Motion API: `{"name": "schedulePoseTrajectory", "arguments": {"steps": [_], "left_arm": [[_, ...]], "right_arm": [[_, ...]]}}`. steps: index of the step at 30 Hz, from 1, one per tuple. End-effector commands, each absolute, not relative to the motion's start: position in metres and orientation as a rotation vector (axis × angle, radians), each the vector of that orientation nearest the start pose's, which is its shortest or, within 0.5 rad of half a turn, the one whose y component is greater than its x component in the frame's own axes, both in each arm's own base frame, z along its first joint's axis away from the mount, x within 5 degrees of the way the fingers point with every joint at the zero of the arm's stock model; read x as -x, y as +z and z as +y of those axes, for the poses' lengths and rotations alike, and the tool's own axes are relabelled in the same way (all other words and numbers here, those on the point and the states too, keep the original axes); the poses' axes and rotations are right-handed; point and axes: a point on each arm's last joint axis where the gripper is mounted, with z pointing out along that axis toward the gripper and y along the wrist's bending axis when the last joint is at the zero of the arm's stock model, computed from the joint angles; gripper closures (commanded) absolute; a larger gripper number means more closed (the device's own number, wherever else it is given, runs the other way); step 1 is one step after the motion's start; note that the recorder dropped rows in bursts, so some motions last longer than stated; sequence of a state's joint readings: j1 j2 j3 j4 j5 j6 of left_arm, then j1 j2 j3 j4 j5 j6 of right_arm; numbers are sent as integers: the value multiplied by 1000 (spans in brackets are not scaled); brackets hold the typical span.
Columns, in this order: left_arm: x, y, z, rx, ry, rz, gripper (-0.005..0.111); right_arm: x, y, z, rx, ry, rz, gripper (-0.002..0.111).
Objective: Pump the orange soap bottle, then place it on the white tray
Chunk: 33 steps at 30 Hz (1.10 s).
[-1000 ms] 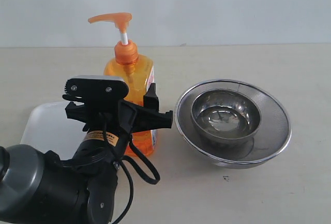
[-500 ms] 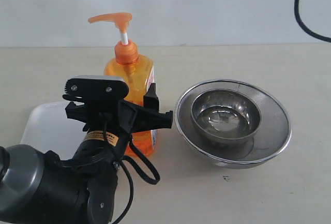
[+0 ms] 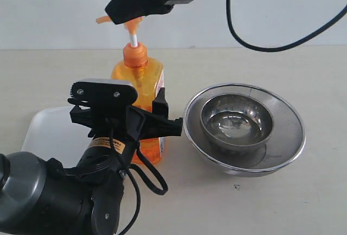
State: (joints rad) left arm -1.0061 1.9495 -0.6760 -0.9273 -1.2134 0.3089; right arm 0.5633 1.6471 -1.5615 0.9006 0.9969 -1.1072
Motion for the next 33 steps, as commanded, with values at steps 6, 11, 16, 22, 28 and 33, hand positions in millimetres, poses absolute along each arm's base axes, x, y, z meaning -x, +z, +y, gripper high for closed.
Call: {"name": "schedulePoseTrajectory", "arguments": {"steps": [6, 11, 16, 22, 28, 33], "left_arm": [[-224, 140, -229, -164, -98, 1664, 102], [-224, 140, -231, -210, -83, 1653, 102], [-223, 140, -231, -245, -55, 1647, 102], [-223, 140, -231, -246, -54, 1647, 102], [-223, 140, -231, -250, -50, 1646, 102], [-223, 140, -231, -250, -50, 1646, 102]], "right_arm": [[-270, 380, 263, 1451, 790, 1672, 108], [-280, 366, 269, 1462, 784, 1700, 108], [-284, 365, 271, 1444, 763, 1687, 108], [-289, 364, 269, 1438, 673, 1677, 108], [-293, 362, 266, 1439, 595, 1694, 108], [-297, 364, 266, 1398, 563, 1679, 108]]}}
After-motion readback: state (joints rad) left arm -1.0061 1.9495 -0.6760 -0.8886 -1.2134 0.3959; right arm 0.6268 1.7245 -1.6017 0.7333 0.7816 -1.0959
